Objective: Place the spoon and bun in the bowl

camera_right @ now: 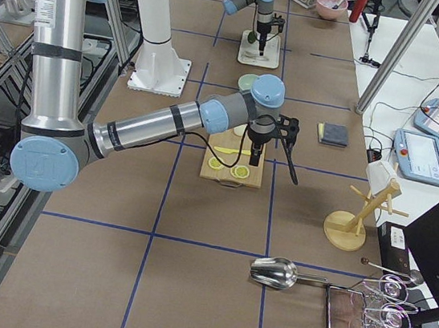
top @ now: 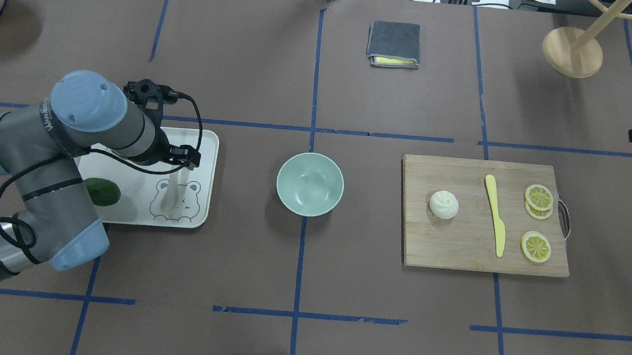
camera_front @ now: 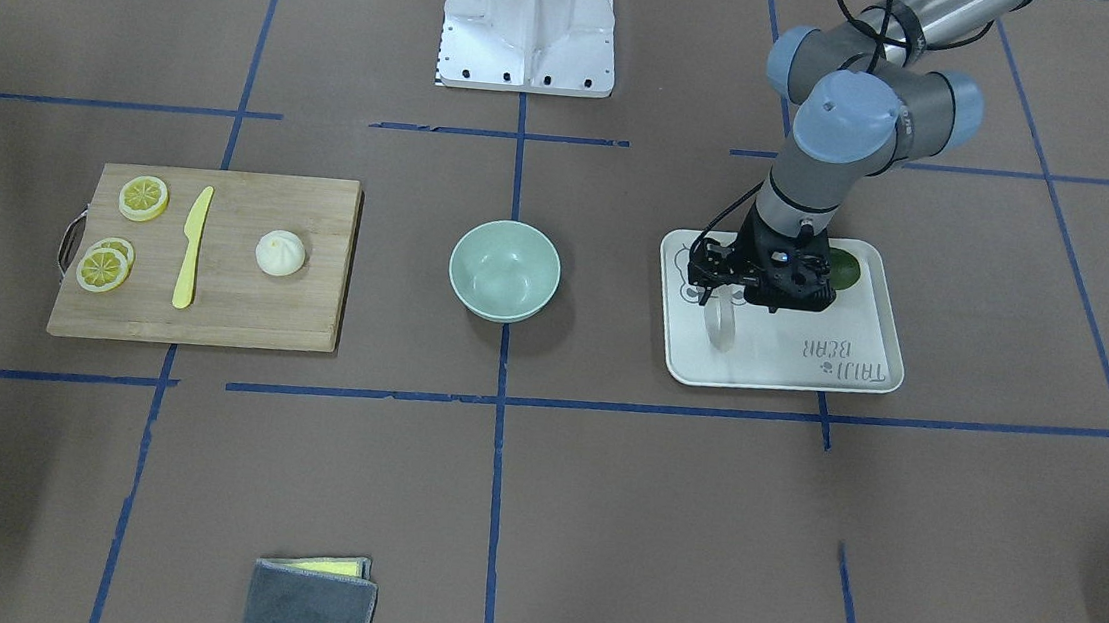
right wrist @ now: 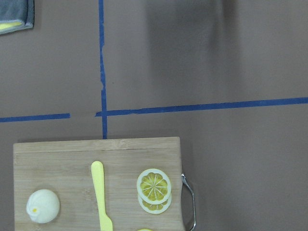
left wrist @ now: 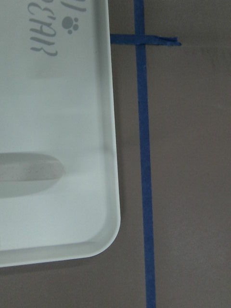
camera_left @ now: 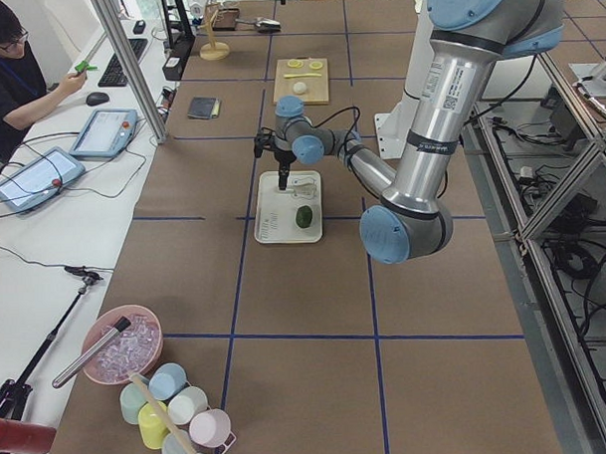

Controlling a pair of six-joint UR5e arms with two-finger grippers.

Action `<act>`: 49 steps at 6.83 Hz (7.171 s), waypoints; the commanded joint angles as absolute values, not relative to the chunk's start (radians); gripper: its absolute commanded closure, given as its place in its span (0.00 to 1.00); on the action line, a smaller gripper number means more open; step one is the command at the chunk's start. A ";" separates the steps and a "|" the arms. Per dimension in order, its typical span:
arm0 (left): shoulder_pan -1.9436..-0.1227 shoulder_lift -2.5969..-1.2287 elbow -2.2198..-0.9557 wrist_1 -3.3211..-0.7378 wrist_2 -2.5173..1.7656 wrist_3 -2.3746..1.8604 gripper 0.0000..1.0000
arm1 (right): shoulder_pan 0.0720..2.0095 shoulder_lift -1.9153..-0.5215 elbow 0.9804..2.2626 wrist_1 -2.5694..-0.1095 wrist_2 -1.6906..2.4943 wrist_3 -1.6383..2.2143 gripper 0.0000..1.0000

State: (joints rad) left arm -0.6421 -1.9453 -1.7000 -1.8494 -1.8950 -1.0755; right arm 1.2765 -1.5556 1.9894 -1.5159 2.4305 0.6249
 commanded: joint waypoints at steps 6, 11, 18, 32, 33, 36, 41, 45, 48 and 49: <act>-0.618 -1.947 -1.678 -1.865 -1.891 -1.088 0.31 | 1.118 -1.531 2.022 -1.391 2.356 0.854 0.00; -0.618 -1.945 -1.661 -1.865 -1.891 -1.078 0.57 | 1.115 -1.529 2.022 -1.391 2.353 0.854 0.00; -0.730 -1.980 -1.811 -1.688 -1.898 -1.091 1.00 | 0.906 -1.453 2.016 -1.390 2.187 1.013 0.00; -0.678 -2.186 -1.767 -1.660 -1.898 -1.428 1.00 | 0.643 -1.282 1.796 -1.397 1.910 1.169 1.00; -0.667 -2.238 -1.729 -1.661 -1.898 -1.471 1.00 | 0.658 -1.282 1.811 -1.404 1.916 1.169 1.00; -0.589 -2.345 -1.578 -1.765 -1.891 -1.595 1.00 | 0.790 -1.282 1.888 -1.457 2.044 1.166 1.00; -0.531 -2.398 -1.445 -1.881 -1.822 -1.600 1.00 | 0.828 -1.278 1.908 -1.457 2.068 1.166 1.00; -0.564 -2.367 -1.520 -1.867 -1.835 -1.511 0.00 | 0.824 -1.262 1.927 -1.459 2.066 1.167 1.00; -0.685 -2.296 -1.691 -1.624 -1.899 -1.308 0.00 | 0.731 -1.136 1.907 -1.503 2.051 1.193 1.00; -0.725 -2.271 -1.739 -1.538 -1.899 -1.220 0.00 | 0.682 -1.071 1.884 -1.525 2.022 1.247 1.00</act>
State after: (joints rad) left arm -0.6750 -2.2969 -1.6781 -1.6511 -1.8894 -1.3267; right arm 0.7337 -1.1415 1.9051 -1.4979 2.0459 1.2028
